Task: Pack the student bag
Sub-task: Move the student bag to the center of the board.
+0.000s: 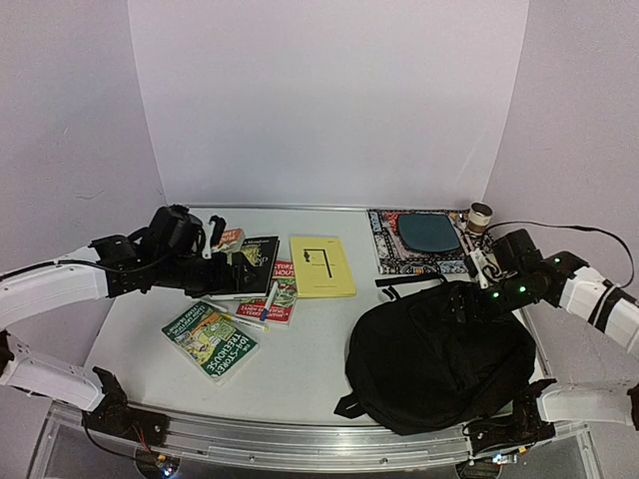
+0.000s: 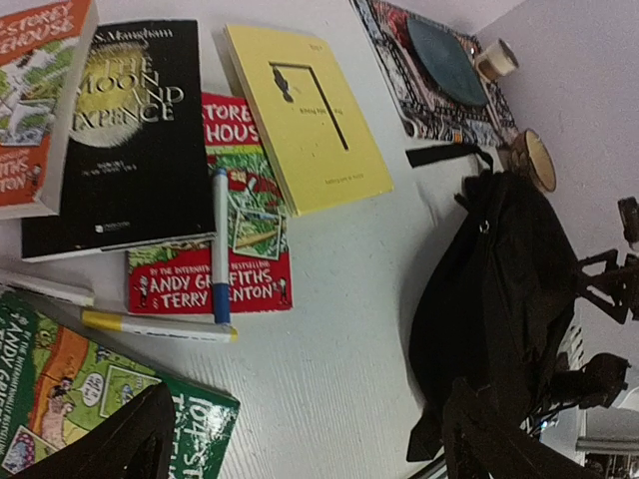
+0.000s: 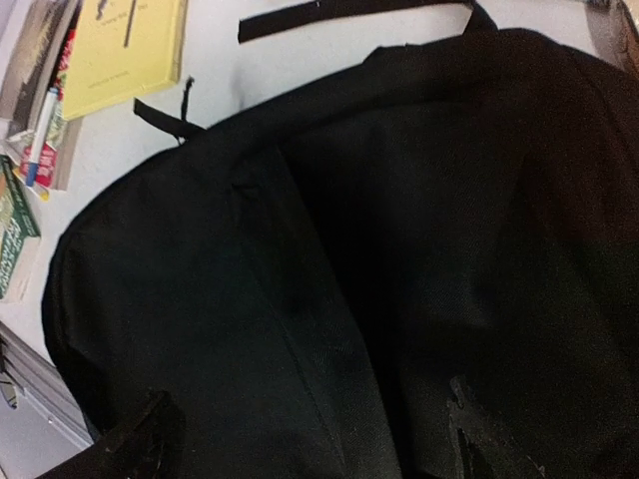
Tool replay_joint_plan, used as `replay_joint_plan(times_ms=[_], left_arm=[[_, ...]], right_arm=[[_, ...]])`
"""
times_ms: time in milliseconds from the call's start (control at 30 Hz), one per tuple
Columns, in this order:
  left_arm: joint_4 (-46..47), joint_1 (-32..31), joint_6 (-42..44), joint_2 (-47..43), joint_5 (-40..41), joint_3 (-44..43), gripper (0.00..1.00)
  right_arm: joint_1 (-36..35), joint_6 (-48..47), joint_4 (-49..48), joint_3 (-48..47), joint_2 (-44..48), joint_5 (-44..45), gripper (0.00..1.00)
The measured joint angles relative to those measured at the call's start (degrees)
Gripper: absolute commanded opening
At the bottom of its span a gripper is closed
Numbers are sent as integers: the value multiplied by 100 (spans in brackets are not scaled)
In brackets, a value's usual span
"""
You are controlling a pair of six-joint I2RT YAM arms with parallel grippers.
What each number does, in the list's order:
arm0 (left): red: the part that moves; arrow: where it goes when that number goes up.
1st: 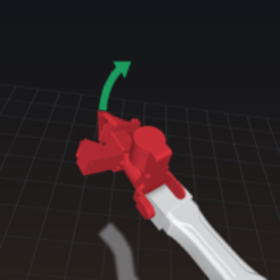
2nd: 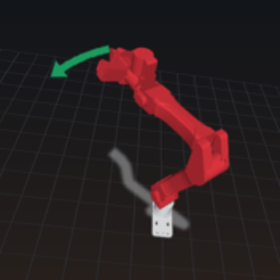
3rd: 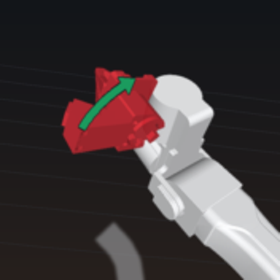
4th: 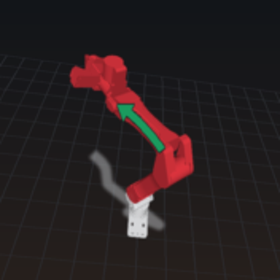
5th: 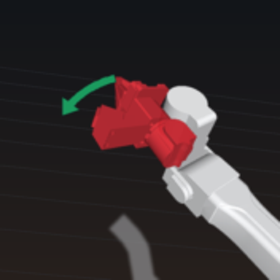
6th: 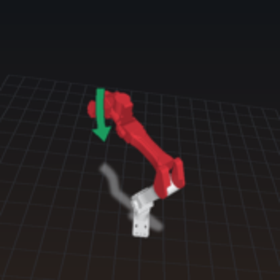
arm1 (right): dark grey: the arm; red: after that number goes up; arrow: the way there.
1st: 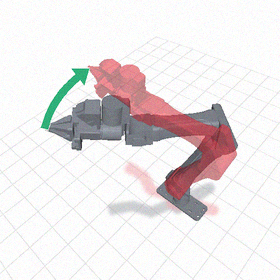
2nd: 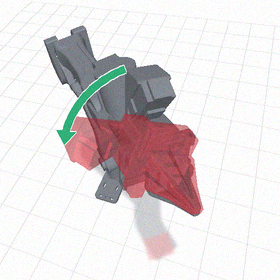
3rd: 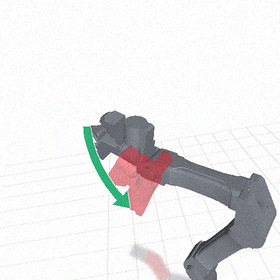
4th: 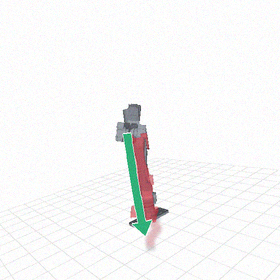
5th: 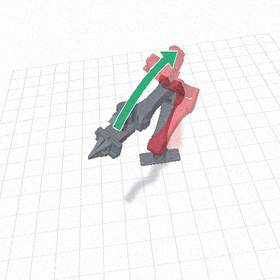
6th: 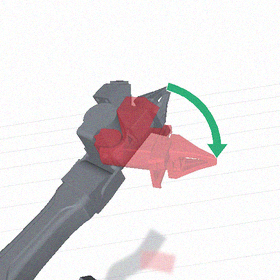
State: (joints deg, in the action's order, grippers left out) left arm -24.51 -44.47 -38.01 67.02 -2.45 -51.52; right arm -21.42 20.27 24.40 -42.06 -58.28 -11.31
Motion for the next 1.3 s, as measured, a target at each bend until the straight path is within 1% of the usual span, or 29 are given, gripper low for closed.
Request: replay_joint_plan(times_ms=[167, 267, 400, 500, 633, 800, 867, 1067, 1300], left_arm=[[53, -722, -302, 692, 274, -231, 94], [139, -1024, -415, 1150, 349, -424, 94], [259, -1226, -488, 1680, 360, -694, 94], [391, -1297, -512, 2045, 288, -911, 94], [538, -1397, -510, 2404, 125, -1142, 94], [605, -1466, -510, 2540, 59, -1192, 94], [616, -1475, -512, 2540, 59, -1191, 94], [681, -1486, -549, 2473, 88, -1040, 94], [692, -1503, -613, 2243, 267, -688, 94]], right_arm=[[-365, 82, 26, -16, -750, 406, 83], [-528, 89, 23, -20, -1133, 617, 81], [-643, 85, -14, -20, -1493, 840, 69], [-707, 103, -83, -20, -1825, 923, 48], [-900, 194, -249, -20, -2084, 894, 22], [-1339, 501, -325, -190, -2262, 931, 2], [-1602, 758, -346, -353, -2308, 958, 0], [-2348, 1640, -568, -820, -2489, 1241, 0], [-2911, 2772, -1019, -1096, -2851, 1720, 0]])
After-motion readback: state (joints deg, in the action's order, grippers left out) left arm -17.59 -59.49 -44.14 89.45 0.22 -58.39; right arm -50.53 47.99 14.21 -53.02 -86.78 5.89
